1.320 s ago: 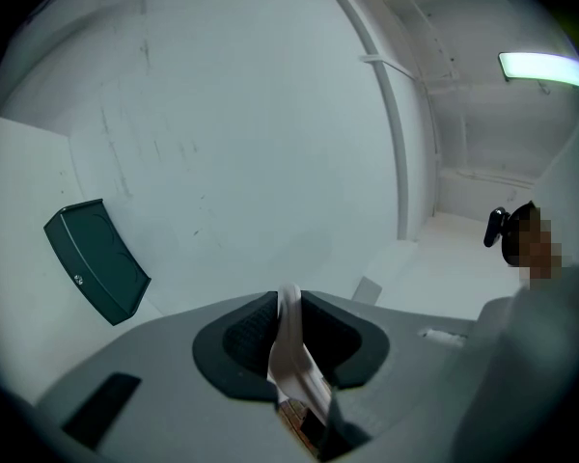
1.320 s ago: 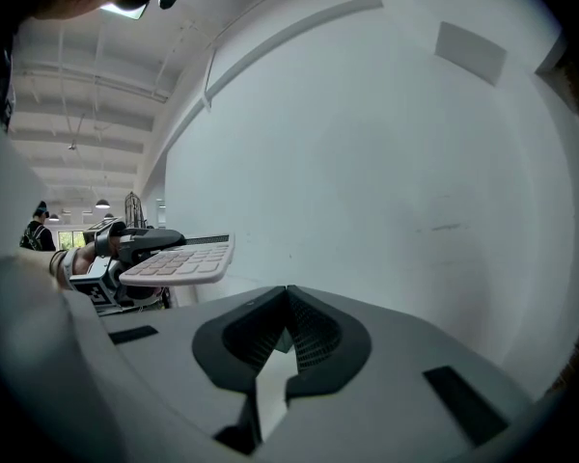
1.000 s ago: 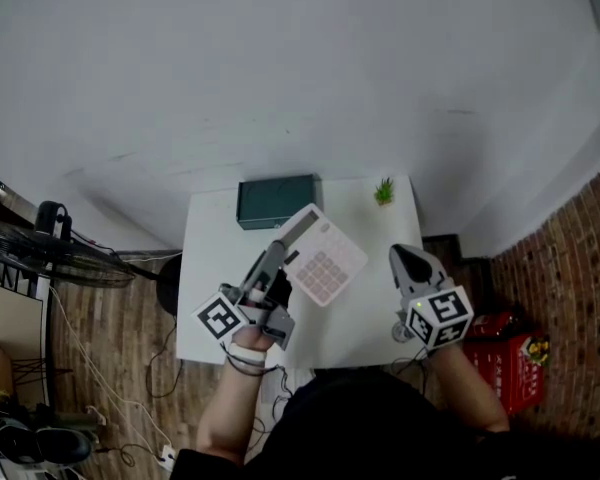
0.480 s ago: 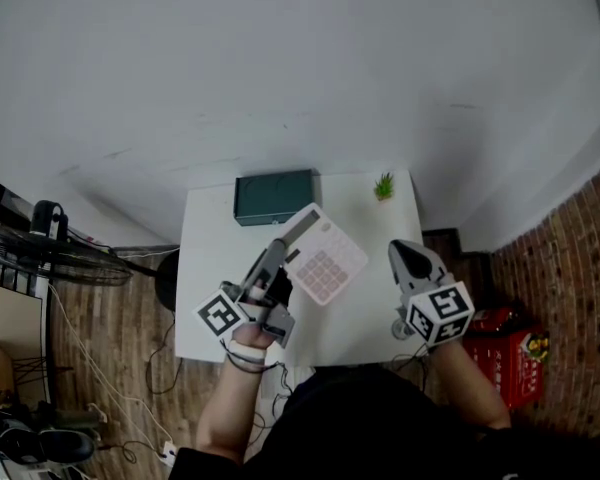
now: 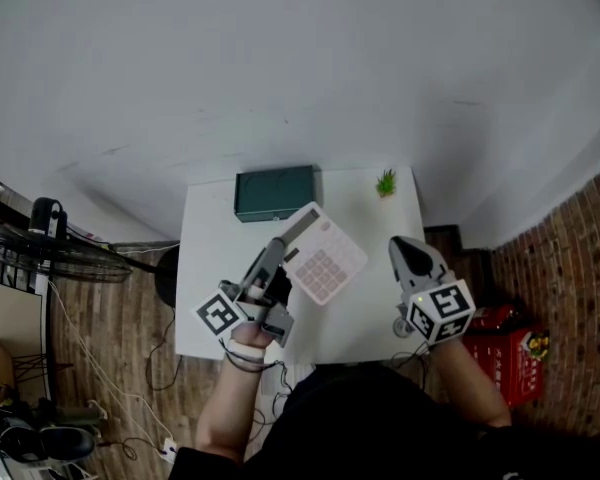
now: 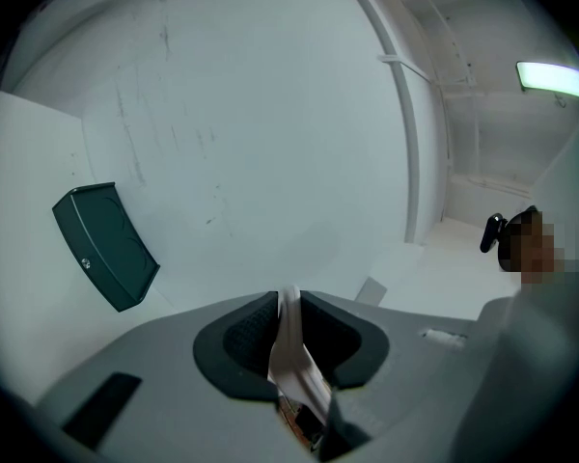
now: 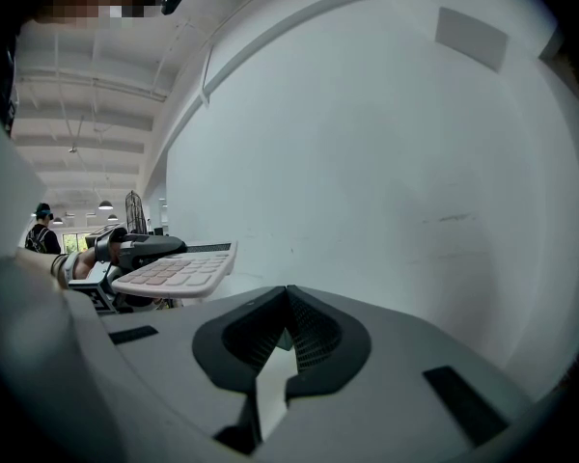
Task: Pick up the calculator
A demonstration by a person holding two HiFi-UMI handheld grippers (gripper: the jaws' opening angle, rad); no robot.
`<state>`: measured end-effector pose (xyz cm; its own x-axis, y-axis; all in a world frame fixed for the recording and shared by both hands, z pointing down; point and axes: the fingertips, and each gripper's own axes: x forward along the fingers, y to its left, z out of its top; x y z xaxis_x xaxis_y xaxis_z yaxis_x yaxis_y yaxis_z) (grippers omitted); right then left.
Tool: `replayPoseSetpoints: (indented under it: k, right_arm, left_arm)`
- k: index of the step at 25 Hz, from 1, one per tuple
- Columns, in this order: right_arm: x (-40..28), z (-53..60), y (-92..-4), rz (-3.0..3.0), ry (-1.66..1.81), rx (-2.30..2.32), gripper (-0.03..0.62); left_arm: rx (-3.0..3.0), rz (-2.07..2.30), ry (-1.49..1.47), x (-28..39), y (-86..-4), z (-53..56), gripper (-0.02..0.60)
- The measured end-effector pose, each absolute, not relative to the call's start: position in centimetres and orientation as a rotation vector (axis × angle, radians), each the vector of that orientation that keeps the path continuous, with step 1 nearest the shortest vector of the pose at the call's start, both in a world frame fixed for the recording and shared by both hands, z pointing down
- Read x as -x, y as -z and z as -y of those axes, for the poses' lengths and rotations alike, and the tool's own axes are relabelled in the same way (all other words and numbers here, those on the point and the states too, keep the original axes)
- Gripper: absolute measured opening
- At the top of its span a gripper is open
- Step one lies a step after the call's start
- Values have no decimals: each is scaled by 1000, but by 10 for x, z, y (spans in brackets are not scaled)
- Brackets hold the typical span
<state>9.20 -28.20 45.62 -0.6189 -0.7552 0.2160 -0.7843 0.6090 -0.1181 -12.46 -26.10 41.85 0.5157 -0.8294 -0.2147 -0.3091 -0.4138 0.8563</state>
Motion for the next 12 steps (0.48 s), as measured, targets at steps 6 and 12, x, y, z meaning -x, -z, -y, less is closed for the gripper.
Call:
replayPoseSetpoints:
  k: [6,12]
  right_arm:
    - [-92,282,-455,2680,-314,-1298,5]
    - [-92,282,-452,2682,-312,-1300,5]
  left_arm:
    - [-1954,932,830,125,-421,262,63]
    - [-1957,932,829,125,-420,261,63]
